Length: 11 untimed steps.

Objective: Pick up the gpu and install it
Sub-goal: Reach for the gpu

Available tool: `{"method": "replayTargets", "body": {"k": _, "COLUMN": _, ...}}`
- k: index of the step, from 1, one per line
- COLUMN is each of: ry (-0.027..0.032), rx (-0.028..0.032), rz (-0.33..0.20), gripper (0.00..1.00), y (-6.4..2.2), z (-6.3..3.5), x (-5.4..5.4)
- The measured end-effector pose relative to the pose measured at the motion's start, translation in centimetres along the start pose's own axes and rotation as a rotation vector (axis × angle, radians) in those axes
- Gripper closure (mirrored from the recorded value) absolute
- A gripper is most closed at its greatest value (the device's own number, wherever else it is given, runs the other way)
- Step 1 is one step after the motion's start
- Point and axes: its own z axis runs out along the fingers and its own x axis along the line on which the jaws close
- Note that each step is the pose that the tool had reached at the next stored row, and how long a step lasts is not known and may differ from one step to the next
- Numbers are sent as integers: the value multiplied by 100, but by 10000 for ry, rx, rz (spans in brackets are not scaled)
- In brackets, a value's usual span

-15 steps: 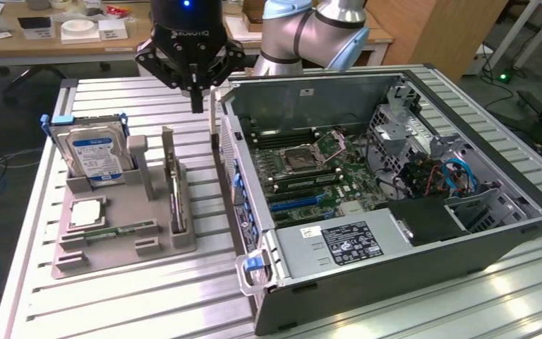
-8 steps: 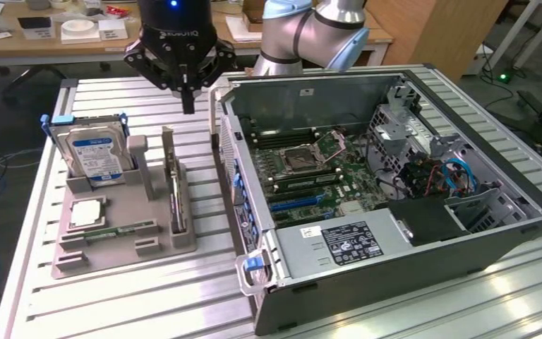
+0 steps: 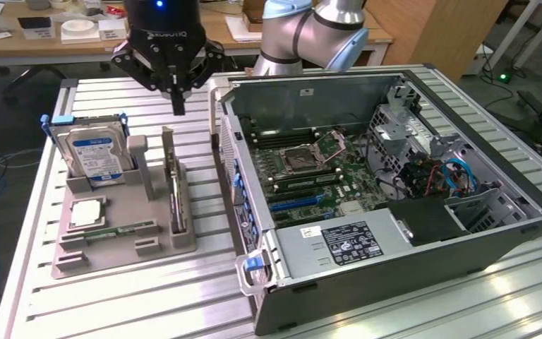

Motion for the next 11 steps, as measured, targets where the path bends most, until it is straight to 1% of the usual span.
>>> {"method": "replayTargets", "body": {"k": 10, "ry": -1, "rx": 0, "rz": 0, "gripper": 89, "y": -17, "z": -2, "x": 159}}
{"method": "replayTargets", "body": {"k": 11, "ry": 0, "rx": 1, "rz": 0, "gripper": 89, "y": -20, "z": -3, "x": 192}}
